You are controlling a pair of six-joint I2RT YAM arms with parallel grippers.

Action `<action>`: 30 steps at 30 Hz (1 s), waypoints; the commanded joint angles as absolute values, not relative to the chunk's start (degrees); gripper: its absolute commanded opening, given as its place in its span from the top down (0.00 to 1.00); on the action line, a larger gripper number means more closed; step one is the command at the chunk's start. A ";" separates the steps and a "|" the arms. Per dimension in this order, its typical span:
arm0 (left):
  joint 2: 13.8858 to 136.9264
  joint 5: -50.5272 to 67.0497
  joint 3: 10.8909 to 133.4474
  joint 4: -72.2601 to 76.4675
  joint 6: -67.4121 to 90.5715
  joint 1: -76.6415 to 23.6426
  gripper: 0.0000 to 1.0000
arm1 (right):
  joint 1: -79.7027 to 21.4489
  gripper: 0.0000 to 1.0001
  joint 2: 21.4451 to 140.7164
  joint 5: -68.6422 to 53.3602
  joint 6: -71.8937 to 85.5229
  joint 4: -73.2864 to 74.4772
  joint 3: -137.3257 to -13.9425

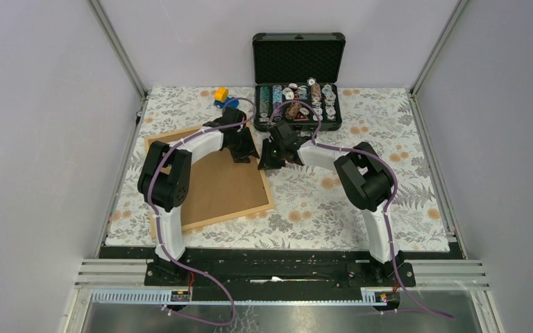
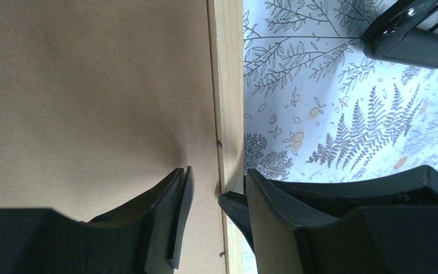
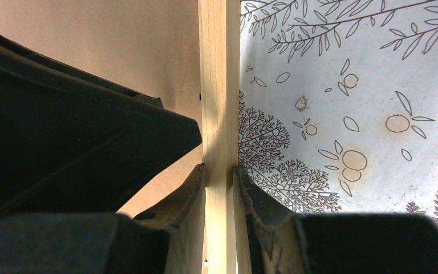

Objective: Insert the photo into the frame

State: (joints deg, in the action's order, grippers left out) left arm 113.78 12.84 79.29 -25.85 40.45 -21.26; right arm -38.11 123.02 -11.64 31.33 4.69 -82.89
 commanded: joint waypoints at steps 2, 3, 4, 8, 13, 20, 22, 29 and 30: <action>113.51 2.83 80.27 -25.97 44.09 -22.93 0.53 | -38.15 0.99 124.97 -12.46 28.99 9.86 -79.55; 113.41 1.82 80.31 -26.40 44.19 -22.94 0.53 | -38.16 0.99 125.14 -12.60 29.02 9.89 -79.54; 113.45 0.90 80.52 -26.70 44.21 -22.96 0.54 | -38.15 0.99 125.25 -12.76 29.05 9.85 -79.62; 114.76 -2.06 83.19 -29.73 43.74 -24.05 0.56 | -37.85 0.99 124.80 -12.70 29.35 9.56 -78.94; 116.41 -3.88 84.79 -31.23 44.05 -24.78 0.59 | -37.64 0.99 125.57 -13.40 29.42 9.57 -79.32; 118.64 -2.86 85.38 -30.65 44.74 -25.11 0.58 | -37.69 0.99 125.92 -13.95 29.34 9.56 -79.43; 118.66 -2.97 85.29 -30.61 44.57 -25.27 0.57 | -37.66 0.99 126.03 -14.18 29.22 9.49 -79.54; 119.11 -5.40 85.35 -33.74 43.81 -26.25 0.57 | -37.60 0.99 126.09 -14.23 29.27 9.49 -79.54; 119.13 -5.74 85.32 -34.11 43.65 -26.46 0.57 | -37.63 0.99 126.17 -14.24 29.35 9.49 -79.58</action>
